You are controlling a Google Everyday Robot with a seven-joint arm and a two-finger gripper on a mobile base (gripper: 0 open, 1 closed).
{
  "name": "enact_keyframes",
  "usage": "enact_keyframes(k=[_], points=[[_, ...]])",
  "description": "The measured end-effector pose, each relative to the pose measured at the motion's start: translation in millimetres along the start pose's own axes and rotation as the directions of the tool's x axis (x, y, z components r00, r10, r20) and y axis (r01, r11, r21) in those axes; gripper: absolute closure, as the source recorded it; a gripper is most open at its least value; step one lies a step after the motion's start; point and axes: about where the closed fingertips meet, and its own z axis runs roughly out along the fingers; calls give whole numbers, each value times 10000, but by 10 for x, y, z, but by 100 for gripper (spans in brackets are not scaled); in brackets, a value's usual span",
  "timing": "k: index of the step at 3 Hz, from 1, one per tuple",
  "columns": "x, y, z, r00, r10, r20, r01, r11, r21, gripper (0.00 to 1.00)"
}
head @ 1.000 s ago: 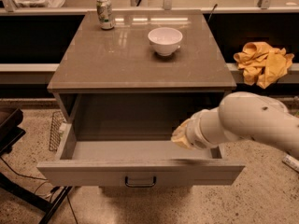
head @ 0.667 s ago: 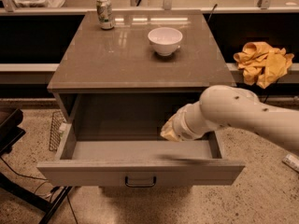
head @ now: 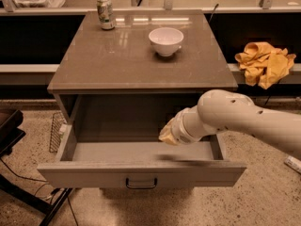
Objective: Open top drawer
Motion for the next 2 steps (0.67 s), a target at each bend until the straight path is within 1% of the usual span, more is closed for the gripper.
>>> enact_keyframes(k=[1, 2], points=[[143, 308, 73, 9989, 362, 300, -354, 9990, -277, 100], [330, 662, 47, 9954, 876, 379, -854, 9947, -575, 100]])
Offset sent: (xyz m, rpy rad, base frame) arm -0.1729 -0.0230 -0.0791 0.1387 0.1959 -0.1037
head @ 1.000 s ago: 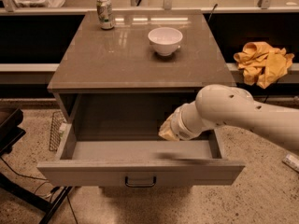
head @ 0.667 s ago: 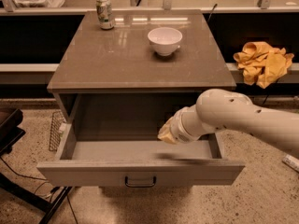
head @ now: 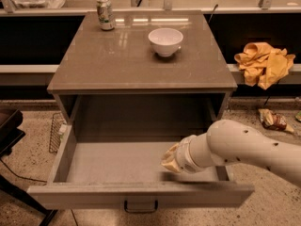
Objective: Open top drawer
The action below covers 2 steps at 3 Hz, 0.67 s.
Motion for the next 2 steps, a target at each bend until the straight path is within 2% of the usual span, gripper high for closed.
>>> enact_keyframes(k=[1, 2], points=[[0, 0, 0, 10000, 0, 0, 0, 10000, 0, 100], [405, 729, -181, 9971, 679, -351, -702, 9952, -682, 100]])
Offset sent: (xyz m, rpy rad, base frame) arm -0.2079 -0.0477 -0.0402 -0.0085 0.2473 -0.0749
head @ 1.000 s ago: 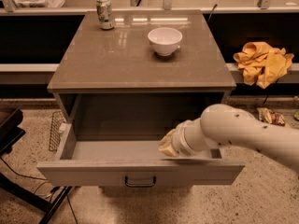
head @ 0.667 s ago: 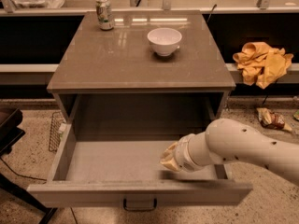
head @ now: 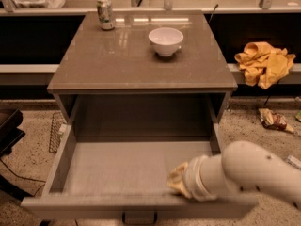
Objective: Open top drawer
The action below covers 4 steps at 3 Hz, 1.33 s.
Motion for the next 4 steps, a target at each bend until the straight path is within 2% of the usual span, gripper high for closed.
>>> enact_keyframes(k=[1, 4], points=[[-9, 7, -2, 10000, 30, -3, -30, 10000, -73, 100], [-26, 25, -11, 10000, -45, -35, 44, 10000, -55, 28]])
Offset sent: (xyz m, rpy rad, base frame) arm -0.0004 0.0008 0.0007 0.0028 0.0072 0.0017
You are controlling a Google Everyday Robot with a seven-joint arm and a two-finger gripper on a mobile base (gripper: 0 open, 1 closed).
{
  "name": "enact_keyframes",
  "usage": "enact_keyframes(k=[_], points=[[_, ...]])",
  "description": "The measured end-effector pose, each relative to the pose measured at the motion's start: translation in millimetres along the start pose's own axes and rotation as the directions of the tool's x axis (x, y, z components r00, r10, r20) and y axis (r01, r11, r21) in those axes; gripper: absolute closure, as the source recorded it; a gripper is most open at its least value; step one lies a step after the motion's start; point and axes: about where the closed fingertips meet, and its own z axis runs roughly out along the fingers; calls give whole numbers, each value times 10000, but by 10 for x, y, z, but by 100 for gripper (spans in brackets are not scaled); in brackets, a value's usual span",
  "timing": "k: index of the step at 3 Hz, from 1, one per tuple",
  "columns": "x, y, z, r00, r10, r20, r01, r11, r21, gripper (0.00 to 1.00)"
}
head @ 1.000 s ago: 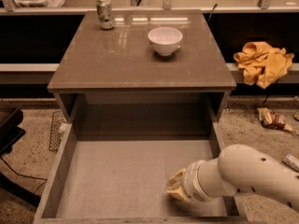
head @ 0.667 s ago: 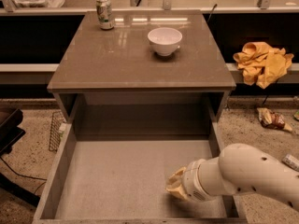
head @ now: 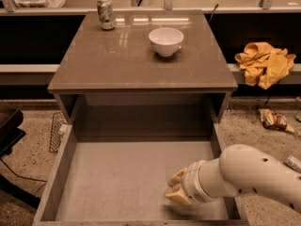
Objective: Open top drawer
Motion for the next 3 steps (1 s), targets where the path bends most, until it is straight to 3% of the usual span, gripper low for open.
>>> enact_keyframes(k=[1, 3], points=[[-7, 6, -1, 10000, -29, -10, 29, 10000, 0, 5], [-12, 9, -2, 10000, -49, -17, 49, 10000, 1, 0]])
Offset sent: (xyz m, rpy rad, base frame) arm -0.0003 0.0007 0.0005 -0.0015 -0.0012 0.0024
